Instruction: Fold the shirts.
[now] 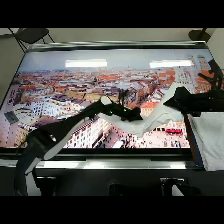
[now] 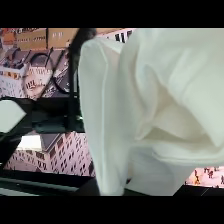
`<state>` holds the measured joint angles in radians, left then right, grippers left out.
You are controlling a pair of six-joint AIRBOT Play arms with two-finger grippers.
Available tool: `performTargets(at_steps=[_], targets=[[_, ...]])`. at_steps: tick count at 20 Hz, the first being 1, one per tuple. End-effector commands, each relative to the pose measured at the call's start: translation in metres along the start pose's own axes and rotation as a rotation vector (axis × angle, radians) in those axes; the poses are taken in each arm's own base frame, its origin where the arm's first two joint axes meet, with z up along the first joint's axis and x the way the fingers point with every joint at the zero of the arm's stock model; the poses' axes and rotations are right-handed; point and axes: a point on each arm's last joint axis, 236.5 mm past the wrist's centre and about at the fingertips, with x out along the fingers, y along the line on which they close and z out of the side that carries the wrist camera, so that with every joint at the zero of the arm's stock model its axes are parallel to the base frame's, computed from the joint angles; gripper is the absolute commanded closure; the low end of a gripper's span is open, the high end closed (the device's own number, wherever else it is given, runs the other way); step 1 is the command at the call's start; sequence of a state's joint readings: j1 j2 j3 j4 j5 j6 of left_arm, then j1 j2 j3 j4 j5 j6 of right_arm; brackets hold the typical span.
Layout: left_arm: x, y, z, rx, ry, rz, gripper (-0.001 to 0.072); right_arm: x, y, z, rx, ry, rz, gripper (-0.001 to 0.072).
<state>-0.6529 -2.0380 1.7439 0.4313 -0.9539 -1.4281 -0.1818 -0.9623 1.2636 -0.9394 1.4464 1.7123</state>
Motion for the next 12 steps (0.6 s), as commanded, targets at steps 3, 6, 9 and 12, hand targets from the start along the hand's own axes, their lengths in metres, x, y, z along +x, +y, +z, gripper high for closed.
performTargets(at_steps=[3,6,9,12], targets=[[-0.192,0.024,0.096,0.279,-0.308,0.359,0.0675,0.059,0.014,0.025,-0.018,0.037,0.108,0.0667],[-0.333,-0.004,0.123,0.314,-0.562,0.451,0.0674,0.136,0.047,0.015,-0.049,0.103,0.164,0.0667],[-0.436,-0.046,0.115,0.35,-0.764,0.477,0.0674,0.218,0.076,-0.008,-0.003,0.166,0.239,0.0666],[-0.482,-0.087,0.094,0.407,-0.87,0.481,0.0674,0.286,0.085,-0.036,0.133,0.24,0.288,0.0664]])
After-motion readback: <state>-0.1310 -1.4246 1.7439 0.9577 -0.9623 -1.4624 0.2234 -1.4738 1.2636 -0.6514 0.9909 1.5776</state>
